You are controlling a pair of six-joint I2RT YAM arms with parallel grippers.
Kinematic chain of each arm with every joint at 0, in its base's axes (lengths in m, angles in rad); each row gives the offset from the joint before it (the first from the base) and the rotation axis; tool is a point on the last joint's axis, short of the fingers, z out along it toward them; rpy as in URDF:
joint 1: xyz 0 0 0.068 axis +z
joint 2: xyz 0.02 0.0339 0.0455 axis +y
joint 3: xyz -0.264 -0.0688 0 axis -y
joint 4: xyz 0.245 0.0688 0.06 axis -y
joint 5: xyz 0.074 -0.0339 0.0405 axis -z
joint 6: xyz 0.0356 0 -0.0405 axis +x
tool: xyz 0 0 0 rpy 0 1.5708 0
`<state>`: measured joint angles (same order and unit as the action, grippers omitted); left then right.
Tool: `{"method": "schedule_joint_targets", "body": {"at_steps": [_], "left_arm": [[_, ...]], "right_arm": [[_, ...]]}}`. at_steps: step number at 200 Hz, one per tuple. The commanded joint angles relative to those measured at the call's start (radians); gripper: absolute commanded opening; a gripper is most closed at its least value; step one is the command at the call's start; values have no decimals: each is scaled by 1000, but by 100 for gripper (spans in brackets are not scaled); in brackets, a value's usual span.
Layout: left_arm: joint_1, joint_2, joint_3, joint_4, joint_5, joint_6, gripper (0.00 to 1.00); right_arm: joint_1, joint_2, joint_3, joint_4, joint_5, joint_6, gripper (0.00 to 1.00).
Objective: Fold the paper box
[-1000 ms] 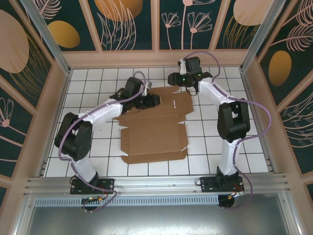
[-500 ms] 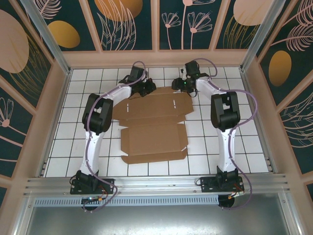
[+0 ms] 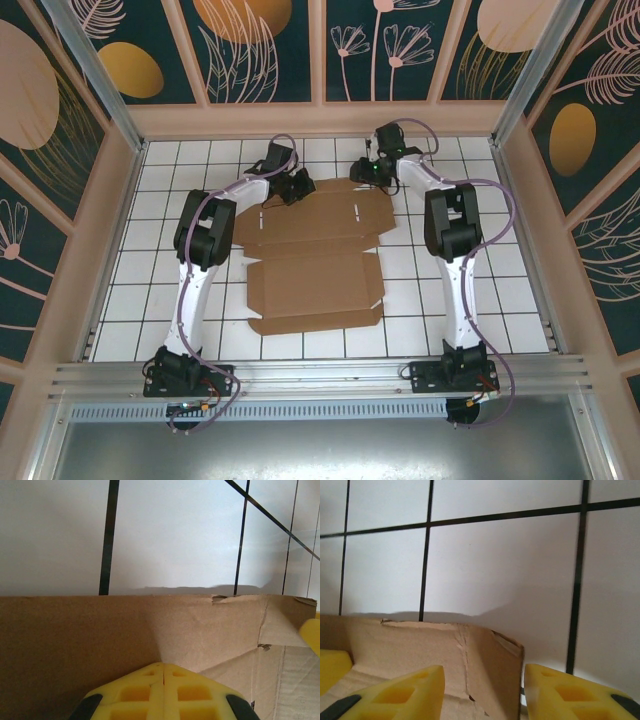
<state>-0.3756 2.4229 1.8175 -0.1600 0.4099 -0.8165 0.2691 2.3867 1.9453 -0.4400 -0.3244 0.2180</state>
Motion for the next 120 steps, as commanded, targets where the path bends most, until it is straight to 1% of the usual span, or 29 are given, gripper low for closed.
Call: {"method": "schedule_joint_targets", "body": {"at_steps": [1, 18, 55, 89, 120], "left_arm": [[5, 24, -22, -18, -11, 8, 2], [6, 26, -24, -17, -10, 6, 2], [9, 28, -16, -27, -9, 14, 2], [9, 32, -13, -33, -7, 16, 2], [9, 29, -17, -33, -5, 16, 2]], "right_arm": [[10, 3, 29, -31, -68, -8, 42], [24, -20, 5, -7, -89, -3, 40], [53, -27, 4, 15, -124, -6, 40], [80, 46, 90, -44, -91, -40, 49], [89, 83, 119, -62, -85, -52, 54]]}}
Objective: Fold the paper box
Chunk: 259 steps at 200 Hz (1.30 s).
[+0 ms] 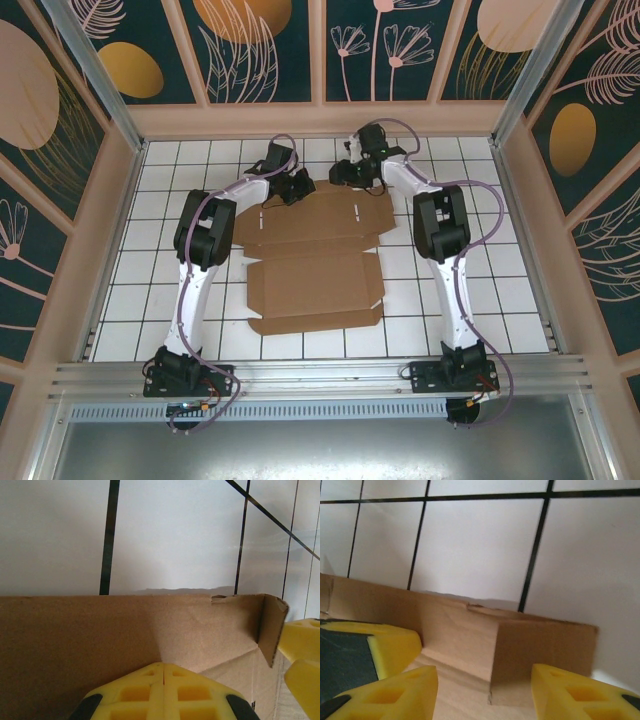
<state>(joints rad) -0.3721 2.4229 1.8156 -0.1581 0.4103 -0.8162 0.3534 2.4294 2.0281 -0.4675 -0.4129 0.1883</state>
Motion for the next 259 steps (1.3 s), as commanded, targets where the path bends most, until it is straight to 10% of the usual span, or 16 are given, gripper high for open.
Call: {"method": "schedule_joint_targets", "body": {"at_steps": [1, 80, 125, 179, 259], "left_arm": [[5, 29, -15, -35, -5, 15, 2], [19, -164, 27, 16, 96, -19, 21], [18, -323, -235, 66, 100, -31, 22], [18, -370, -564, 171, 105, -60, 19], [18, -328, -620, 181, 77, -48, 15]], "right_arm": [[5, 41, 37, -35, 3, -21, 54], [-77, -421, -454, 233, 50, 43, 54], [-140, -546, -713, 309, 184, 68, 61], [-212, -520, -849, 364, 46, 74, 63], [-229, -379, -848, 417, -353, 89, 62]]}}
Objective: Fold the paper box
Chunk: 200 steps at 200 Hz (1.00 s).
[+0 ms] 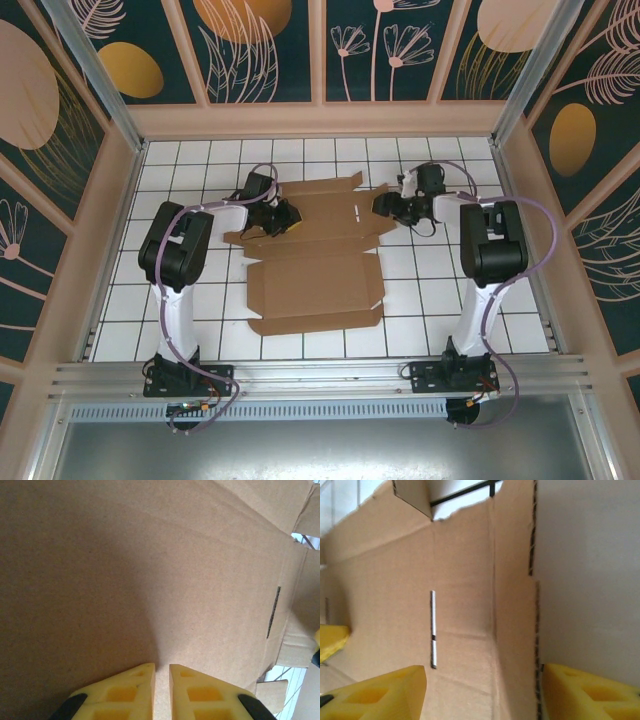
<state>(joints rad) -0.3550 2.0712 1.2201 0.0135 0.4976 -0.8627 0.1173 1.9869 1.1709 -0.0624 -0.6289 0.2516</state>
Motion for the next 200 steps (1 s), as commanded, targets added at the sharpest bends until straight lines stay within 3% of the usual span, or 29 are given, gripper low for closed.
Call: {"method": "schedule_joint_targets", "body": {"at_steps": [1, 32, 60, 109, 141, 200], "left_arm": [[1, 25, -25, 10, -9, -1, 15], [1, 37, -40, 29, 4, -8, 15], [1, 39, -45, 33, 7, -8, 14], [1, 24, -37, 29, 5, -10, 13], [1, 21, -43, 35, 7, -17, 13], [1, 13, -46, 34, 3, -20, 13]], "right_arm": [[7, 64, 9, 13, -137, 26, 63], [19, 104, 7, 18, -170, 37, 60], [39, 85, -7, 19, -150, 40, 51], [68, -71, -8, -59, 54, 34, 39], [130, -75, 65, -166, 150, -2, 33], [280, -74, 207, -365, 470, -64, 18]]}}
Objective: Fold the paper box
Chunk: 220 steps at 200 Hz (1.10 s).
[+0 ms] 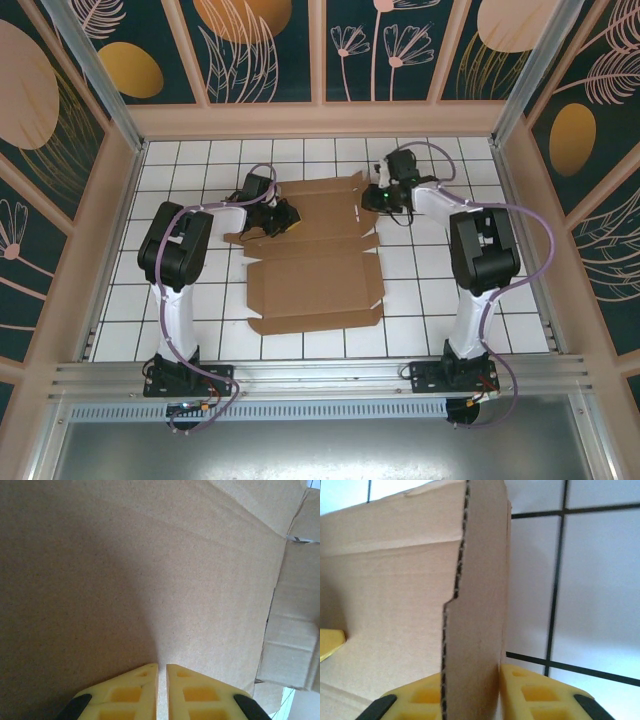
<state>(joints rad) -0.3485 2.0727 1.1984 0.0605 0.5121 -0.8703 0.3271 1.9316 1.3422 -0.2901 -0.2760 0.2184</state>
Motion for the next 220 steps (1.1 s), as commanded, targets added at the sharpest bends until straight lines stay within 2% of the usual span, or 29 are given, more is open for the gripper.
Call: {"method": "schedule_joint_targets", "body": {"at_steps": [1, 17, 78, 144, 189, 220], "left_arm": [[-6, 12, -25, -13, -12, -13, 13], [-6, 12, -25, -13, -13, -15, 13], [-6, 12, -25, -7, -11, -26, 13], [-6, 2, -33, -13, -18, -31, 12], [-6, 5, -29, -14, -25, -37, 12], [-5, 9, -28, -20, -29, -37, 12]], "right_arm": [[71, -18, 37, -139, 120, -32, 18], [95, -18, 62, -169, 173, -36, 14], [212, 30, 195, -256, 318, -13, 15], [357, 234, 436, -391, 564, 18, 20], [446, 450, 688, -569, 817, -6, 26], [469, 475, 739, -599, 923, -36, 28]]}}
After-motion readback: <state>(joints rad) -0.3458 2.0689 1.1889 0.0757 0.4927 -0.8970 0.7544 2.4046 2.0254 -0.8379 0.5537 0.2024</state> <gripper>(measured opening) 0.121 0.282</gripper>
